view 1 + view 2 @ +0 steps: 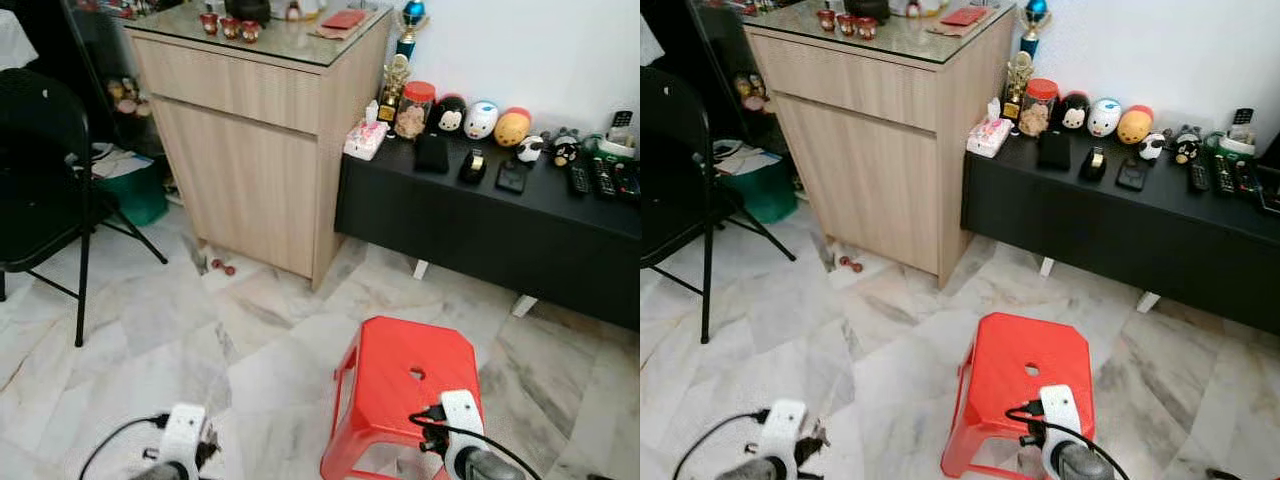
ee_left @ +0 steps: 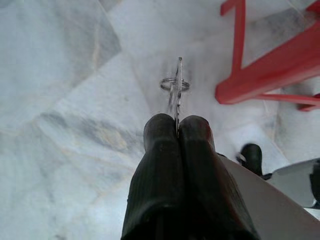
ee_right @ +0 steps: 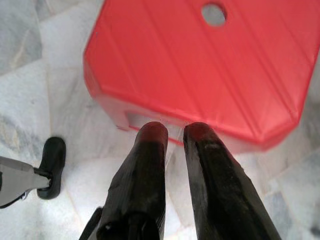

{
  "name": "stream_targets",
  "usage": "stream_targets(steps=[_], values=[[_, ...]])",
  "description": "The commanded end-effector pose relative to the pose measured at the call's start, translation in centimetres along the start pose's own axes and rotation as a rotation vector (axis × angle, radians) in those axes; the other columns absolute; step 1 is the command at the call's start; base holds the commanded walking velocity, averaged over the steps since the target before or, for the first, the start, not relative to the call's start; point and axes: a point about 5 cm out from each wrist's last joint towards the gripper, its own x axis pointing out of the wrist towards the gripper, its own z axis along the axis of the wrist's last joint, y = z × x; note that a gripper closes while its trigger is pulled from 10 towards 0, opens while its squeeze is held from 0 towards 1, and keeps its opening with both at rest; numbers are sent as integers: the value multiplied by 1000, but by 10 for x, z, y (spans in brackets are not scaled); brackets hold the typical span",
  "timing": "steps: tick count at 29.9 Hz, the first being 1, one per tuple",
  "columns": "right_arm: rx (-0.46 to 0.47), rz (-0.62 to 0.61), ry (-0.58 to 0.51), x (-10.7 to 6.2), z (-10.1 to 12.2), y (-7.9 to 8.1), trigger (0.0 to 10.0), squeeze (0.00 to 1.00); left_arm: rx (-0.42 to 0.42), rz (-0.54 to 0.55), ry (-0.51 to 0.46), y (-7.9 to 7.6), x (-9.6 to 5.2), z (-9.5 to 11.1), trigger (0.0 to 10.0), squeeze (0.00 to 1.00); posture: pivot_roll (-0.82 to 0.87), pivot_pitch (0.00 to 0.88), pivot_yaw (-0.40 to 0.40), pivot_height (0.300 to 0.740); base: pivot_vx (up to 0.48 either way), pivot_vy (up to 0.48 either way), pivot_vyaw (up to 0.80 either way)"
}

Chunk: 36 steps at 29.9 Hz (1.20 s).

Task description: Hang keys on a hook

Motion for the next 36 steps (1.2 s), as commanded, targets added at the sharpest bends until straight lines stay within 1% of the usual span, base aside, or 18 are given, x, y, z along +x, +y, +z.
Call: stream_targets(steps=[1, 3, 6, 9, 10, 11, 12, 14, 15, 21, 24, 25, 26, 28, 34, 35, 36], values=[[63, -31, 33, -2, -14, -2, 10000, 0, 20, 18, 40, -3, 1, -12, 10000, 0, 172, 40, -72, 740, 0, 0, 0], [68, -46, 71, -3, -23, -1, 10000, 0, 20, 25, 78, -6, 1, -23, 10000, 0, 170, 31, -72, 740, 0, 0, 0], [73, -57, 93, -4, -30, 0, 10000, 0, 11, 39, 116, -8, -1, -36, 10000, 0, 168, 25, -72, 740, 0, 0, 0], [106, -50, 80, -5, -32, 2, 10000, 0, 14, 44, 181, -11, -5, -56, 10000, 0, 161, 14, -70, 740, 0, 0, 0], [125, -49, 64, -5, -31, 2, 10000, 0, 20, 36, 212, -13, -8, -67, 10000, 0, 156, 12, -68, 740, 0, 0, 0], [127, -55, 59, -5, -31, 1, 10000, 0, 20, 37, 224, -14, -10, -72, 10000, 0, 152, 7, -68, 740, 0, 0, 0], [127, -55, 59, -5, -31, 1, 10000, 0, 20, 37, 224, -14, -10, -72, 10000, 0, 152, 7, -68, 740, 0, 0, 0], [124, -70, 76, -6, -33, -6, 10000, 0, -29, 63, 215, -13, -11, -74, 10000, 0, 159, 4, -71, 740, 0, 0, 0], [123, -72, 81, -7, -34, -7, 10000, 0, -34, 66, 214, -13, -11, -74, 10000, 0, 159, 4, -71, 740, 0, 0, 0], [118, -76, 110, -10, -45, -11, 10000, 0, -16, 54, 205, -14, -12, -76, 10000, 0, 165, 0, -74, 740, 0, 0, 0], [148, -84, 104, -11, -46, -12, 10000, 0, -15, 56, 209, -13, -13, -78, 10000, 0, 166, 0, -70, 740, 0, 0, 0], [172, -83, 94, -11, -46, -12, 10000, 0, 1, 54, 214, -13, -13, -79, 10000, 0, 165, 0, -64, 740, 0, 0, 0], [202, -78, 78, -11, -45, -11, 10000, 0, 27, 48, 220, -12, -14, -79, 10000, 0, 165, 0, -59, 740, 0, 0, 0], [213, -71, 69, -11, -44, -11, 10000, 0, 42, 45, 224, -12, -14, -80, 10000, 0, 168, 0, -54, 740, 0, 0, 0], [223, -71, 75, -11, -47, -7, 10000, 0, 49, 55, 229, -8, -16, -82, 10000, 0, 171, 0, -36, 740, 0, 0, 0], [233, -70, 72, -11, -47, -6, 10000, 0, 52, 55, 230, -7, -16, -82, 10000, 0, 168, 0, -28, 740, 0, 0, 0], [250, -64, 68, -10, -48, -1, 10000, 0, 56, 55, 233, -5, -16, -83, 10000, 0, 164, 0, -21, 740, 0, 0, 0]])
